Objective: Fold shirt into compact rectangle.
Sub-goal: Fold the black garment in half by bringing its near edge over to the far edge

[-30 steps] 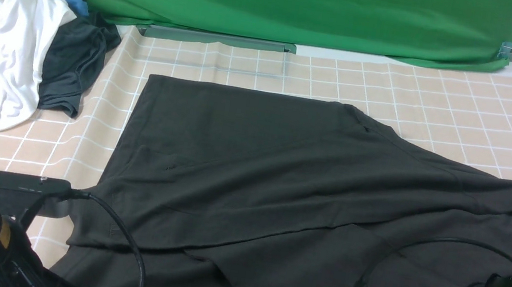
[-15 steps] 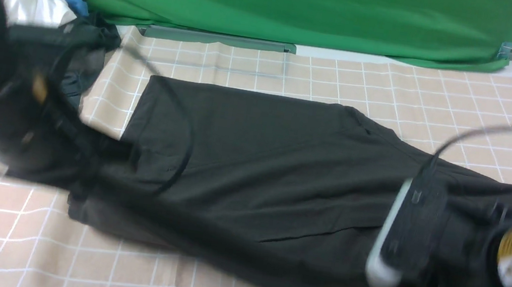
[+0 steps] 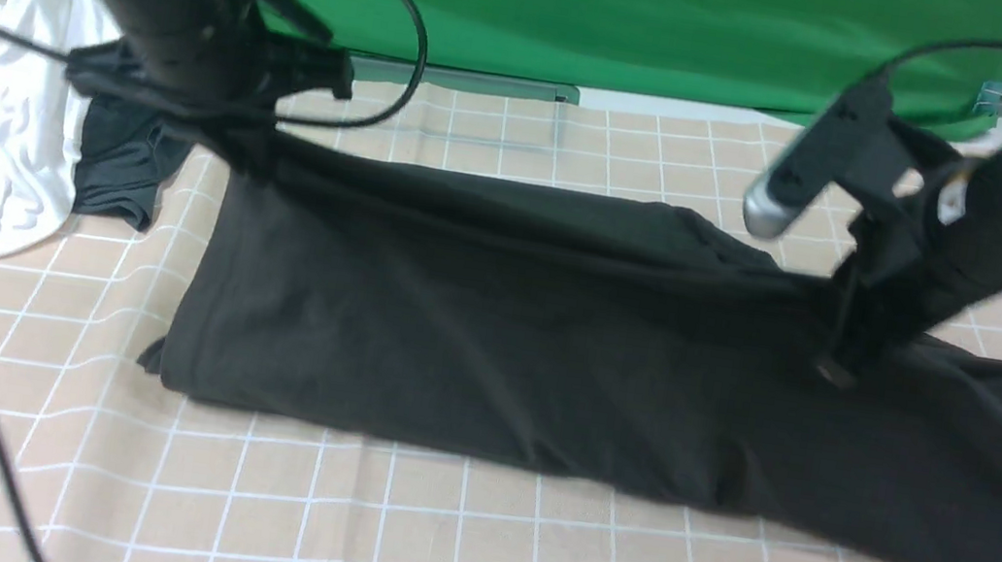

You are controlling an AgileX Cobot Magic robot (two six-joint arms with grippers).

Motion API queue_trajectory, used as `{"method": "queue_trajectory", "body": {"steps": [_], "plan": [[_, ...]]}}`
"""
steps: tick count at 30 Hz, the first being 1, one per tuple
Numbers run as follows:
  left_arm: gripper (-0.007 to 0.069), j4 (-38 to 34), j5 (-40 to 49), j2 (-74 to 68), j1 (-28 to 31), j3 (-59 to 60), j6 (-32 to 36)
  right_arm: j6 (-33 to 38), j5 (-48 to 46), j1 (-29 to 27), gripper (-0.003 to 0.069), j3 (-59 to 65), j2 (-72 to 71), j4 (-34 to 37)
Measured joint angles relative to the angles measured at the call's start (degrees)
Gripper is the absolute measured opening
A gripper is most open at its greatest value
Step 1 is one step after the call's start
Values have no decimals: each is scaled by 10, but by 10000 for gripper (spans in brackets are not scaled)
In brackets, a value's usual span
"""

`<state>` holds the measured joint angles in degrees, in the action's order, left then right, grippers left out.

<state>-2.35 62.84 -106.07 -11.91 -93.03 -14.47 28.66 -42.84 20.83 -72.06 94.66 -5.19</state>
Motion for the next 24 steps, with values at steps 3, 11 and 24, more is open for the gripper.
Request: {"method": "queue_trajectory", "body": {"steps": [3, 11, 24], "plan": [[37, -10, -1, -61, 22, -64, 0, 1, 15, -12, 84, -54, 61, 2], [37, -29, 8, -169, 61, -181, -7, 15, 28, -17, 84, -181, 188, 3], [148, -10, -82, -232, 64, -201, -15, 10, 124, -19, 112, -228, 285, -5]]}}
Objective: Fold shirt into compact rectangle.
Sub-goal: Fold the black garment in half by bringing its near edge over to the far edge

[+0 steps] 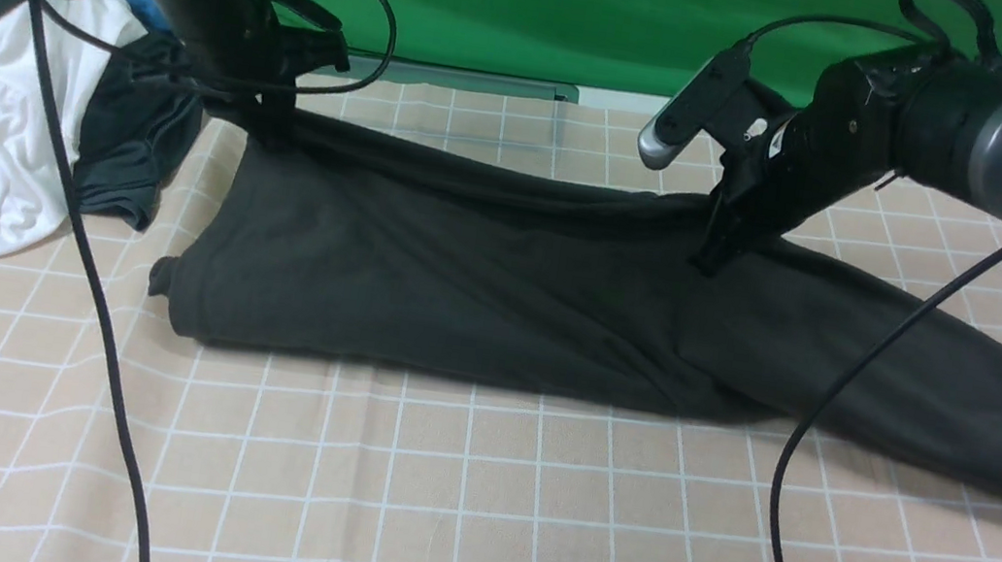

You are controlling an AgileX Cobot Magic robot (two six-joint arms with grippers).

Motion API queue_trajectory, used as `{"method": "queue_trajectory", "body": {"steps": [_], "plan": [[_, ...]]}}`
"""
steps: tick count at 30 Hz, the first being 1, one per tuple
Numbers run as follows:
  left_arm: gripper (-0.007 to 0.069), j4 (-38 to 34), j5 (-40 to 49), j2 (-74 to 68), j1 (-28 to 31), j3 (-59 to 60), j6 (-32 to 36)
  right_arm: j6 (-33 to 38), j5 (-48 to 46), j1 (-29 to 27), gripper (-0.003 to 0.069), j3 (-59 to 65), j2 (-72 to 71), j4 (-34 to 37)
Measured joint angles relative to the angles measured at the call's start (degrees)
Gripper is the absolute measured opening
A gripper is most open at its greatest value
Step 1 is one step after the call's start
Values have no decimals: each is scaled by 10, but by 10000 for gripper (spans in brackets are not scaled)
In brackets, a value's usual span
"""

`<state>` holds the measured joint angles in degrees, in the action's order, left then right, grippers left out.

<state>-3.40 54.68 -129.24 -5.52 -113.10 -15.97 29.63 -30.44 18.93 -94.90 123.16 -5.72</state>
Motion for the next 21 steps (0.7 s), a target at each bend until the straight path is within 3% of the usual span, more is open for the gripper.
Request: {"method": "queue_trajectory", "body": {"steps": [3, 7, 12, 15, 16, 18, 21], "plan": [[230, 18, -16, 1, 1, -1, 0, -8, 24, -2, 174, -1, 5, 0], [330, 26, -6, 16, 4, -1, 3, -26, 50, -2, 328, -1, -4, -1], [283, -42, 31, 46, -8, -2, 74, -64, 34, -2, 377, -1, -48, -3], [158, -82, 66, 48, -41, -2, 116, -86, 3, -2, 314, -1, -83, -4], [95, -88, 77, 45, -59, -2, 136, -89, -18, -2, 249, -1, -102, -4], [46, -94, 82, 35, -90, -2, 153, -95, -44, -3, 119, -1, -124, -4], [15, -98, 81, 9, -139, -2, 175, -100, -75, -5, 45, -1, -153, -4]]}}
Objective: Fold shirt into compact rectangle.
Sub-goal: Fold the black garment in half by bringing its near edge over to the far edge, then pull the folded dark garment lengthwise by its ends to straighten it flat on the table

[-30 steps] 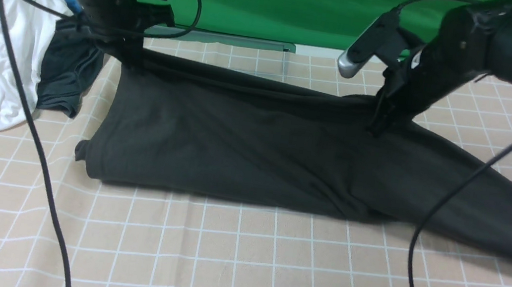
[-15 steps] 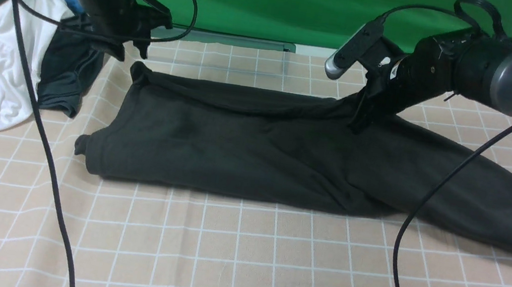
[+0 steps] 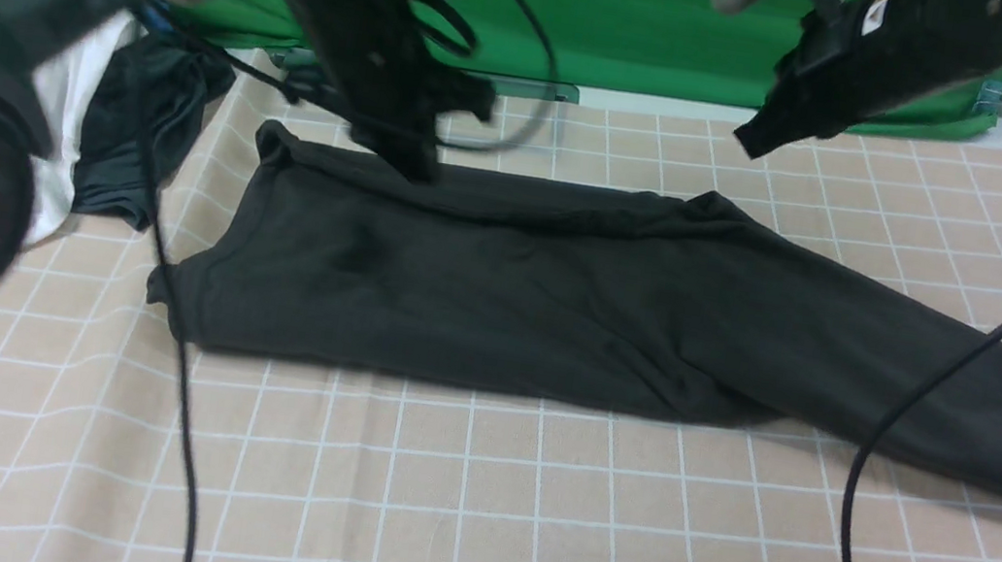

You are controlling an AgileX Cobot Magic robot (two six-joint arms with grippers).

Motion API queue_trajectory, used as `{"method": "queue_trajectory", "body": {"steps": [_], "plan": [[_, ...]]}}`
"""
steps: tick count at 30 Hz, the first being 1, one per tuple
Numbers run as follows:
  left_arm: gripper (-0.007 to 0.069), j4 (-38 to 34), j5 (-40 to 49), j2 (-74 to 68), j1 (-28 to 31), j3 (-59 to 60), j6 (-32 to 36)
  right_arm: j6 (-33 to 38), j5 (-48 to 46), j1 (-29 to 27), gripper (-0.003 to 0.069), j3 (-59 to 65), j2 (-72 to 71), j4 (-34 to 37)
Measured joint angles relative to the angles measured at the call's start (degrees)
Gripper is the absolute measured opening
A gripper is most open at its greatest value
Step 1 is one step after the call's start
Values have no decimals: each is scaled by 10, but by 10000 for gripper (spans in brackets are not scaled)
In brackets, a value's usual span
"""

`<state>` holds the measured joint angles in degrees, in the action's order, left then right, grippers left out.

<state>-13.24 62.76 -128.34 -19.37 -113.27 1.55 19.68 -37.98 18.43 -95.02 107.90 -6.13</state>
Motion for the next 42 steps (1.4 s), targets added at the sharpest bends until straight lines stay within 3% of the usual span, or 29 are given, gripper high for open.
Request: {"method": "queue_trajectory", "body": {"steps": [7, 16, 19, 23, 26, 33, 34, 38, 42], "plan": [[17, 3, -88, -70, -37, 0, 5, -13, -69, -23, 38, 0, -38, 0], [19, 0, -293, -97, -11, -1, 0, -19, -180, -24, 38, 0, -93, 4], [19, -10, -320, -101, 6, -5, -15, -19, -220, -24, 38, 0, -114, 4], [19, -65, -245, -102, 43, -52, -24, -20, -288, -24, 38, 0, -141, -3], [19, -106, -130, -93, 62, -99, 26, -32, -309, -41, 38, 6, -150, -4], [19, -86, 40, -32, 53, -118, 79, -81, -311, -158, 41, 82, -152, 8], [19, -69, 57, -17, 43, -113, 80, -90, -301, -208, 59, 115, -152, 31], [19, -57, 65, 13, 20, -68, 75, -89, -256, -278, 162, 167, -142, 98], [19, -50, 71, 29, 2, 12, 74, -78, -223, -308, 295, 189, -106, 130]]}}
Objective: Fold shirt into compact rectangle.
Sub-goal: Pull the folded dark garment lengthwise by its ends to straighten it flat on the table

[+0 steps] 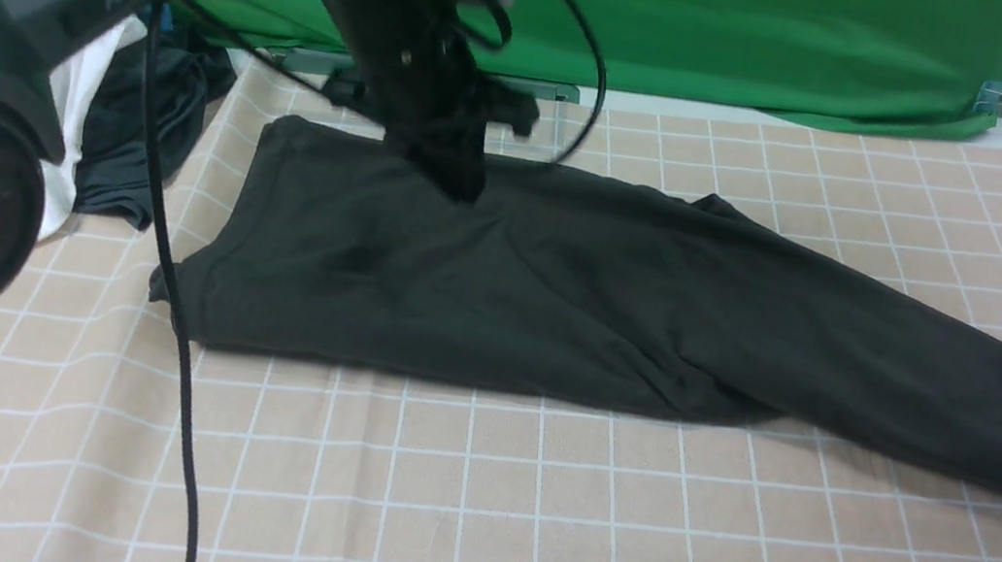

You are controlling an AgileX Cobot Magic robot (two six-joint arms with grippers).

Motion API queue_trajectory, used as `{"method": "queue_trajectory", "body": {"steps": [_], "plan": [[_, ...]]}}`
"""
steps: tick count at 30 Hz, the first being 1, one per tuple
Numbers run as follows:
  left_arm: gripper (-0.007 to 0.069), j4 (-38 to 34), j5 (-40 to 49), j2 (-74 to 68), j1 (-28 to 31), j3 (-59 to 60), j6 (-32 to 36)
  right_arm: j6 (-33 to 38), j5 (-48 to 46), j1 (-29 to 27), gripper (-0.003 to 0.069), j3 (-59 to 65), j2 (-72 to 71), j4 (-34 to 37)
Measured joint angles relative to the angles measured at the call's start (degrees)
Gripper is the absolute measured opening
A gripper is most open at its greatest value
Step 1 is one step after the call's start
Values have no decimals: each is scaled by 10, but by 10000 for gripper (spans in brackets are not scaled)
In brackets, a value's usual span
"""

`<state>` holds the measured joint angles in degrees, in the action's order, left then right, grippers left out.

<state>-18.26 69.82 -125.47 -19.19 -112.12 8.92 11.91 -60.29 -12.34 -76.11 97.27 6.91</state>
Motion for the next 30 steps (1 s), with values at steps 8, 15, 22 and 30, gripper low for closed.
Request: {"method": "queue_trajectory", "body": {"steps": [8, 15, 22, 30], "plan": [[19, 32, -30, 0, -11, 120, -15, 4, 77, -4, 359, 4, 91, 20], [19, 34, -71, 7, -11, 171, -17, 16, 149, -4, 360, 4, 136, 22], [19, 38, -75, 7, -11, 172, -17, 38, 165, -4, 351, 3, 165, 25], [19, 40, -78, 8, -11, 174, -17, 76, 118, -4, 48, -25, 167, 25]]}}
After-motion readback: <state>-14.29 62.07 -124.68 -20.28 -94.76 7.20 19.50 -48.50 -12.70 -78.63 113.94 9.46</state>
